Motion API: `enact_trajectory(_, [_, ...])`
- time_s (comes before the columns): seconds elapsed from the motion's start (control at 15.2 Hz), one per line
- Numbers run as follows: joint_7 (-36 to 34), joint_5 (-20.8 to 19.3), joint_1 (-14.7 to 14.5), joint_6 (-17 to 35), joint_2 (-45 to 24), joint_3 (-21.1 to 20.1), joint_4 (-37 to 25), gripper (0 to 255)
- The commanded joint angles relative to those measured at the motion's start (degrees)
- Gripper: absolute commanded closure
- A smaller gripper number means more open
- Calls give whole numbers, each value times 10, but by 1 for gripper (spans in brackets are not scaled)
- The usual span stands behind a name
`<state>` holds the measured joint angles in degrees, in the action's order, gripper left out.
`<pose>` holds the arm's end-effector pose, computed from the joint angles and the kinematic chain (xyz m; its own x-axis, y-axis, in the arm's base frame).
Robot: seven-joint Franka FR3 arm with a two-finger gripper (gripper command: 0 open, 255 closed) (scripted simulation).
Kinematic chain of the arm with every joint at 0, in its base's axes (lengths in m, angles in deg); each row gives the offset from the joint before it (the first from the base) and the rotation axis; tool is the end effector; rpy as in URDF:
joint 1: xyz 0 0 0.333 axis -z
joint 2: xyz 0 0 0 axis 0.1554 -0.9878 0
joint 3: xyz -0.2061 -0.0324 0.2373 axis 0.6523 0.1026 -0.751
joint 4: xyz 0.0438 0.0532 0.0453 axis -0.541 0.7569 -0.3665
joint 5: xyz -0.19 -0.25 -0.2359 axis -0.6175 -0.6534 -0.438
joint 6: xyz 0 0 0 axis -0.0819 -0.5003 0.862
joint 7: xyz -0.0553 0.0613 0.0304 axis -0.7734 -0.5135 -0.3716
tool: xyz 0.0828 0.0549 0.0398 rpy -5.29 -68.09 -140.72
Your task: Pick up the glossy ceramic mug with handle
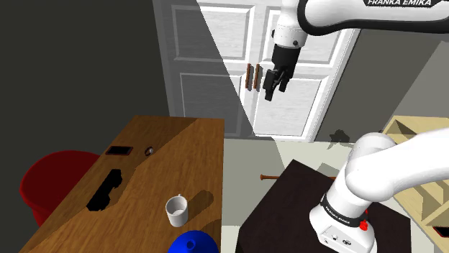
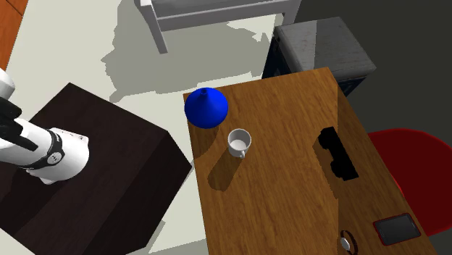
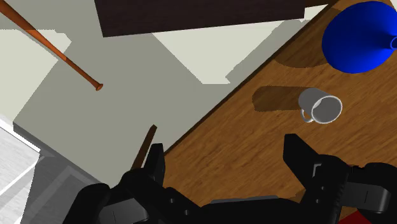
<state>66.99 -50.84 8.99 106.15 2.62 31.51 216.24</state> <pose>0.3183 0.0129 0.5954 0.9980 -0.0283 0.0571 -0.0310 -0.9984 0.0481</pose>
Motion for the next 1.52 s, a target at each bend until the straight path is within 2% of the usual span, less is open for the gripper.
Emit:
enact_trajectory(0.0, [0,0,0,0,0,0,0,0])
enact_trajectory(0.4, [-54,28,-18,94,-41,-50,55,0])
enact_trajectory(0.86, [-117,51,-36,209,-128,-111,86,0])
enact_trajectory(1.19, [-168,51,-42,291,-212,-155,85,0])
enact_trajectory(1.45, [-216,35,-43,352,-292,-191,70,0])
